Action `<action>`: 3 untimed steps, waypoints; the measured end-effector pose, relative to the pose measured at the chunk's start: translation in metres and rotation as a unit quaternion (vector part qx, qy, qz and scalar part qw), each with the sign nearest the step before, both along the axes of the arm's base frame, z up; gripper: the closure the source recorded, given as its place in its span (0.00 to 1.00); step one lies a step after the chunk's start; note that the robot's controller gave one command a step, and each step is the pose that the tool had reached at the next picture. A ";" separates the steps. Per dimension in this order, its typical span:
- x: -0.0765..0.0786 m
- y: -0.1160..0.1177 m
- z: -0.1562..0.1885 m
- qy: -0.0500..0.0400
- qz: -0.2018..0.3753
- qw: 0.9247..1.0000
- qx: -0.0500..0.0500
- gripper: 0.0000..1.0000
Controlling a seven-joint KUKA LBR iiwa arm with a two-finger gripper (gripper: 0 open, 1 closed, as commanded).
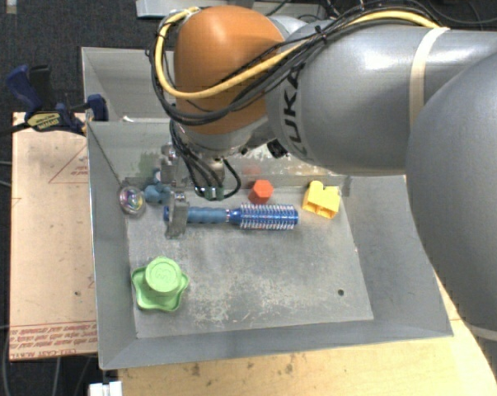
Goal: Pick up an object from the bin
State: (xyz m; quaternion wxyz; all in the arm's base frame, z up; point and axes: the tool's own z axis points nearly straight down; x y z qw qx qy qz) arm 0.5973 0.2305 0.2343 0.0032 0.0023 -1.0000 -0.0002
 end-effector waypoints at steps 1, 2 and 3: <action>0.061 -0.111 -0.042 -0.004 0.037 0.999 -0.002 0.00; 0.024 -0.153 -0.151 0.000 0.042 0.999 0.000 0.00; 0.026 -0.151 -0.147 -0.003 0.043 0.999 0.001 1.00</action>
Offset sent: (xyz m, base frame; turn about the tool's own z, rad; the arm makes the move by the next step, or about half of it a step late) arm 0.0593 -0.1050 -0.0393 -0.0834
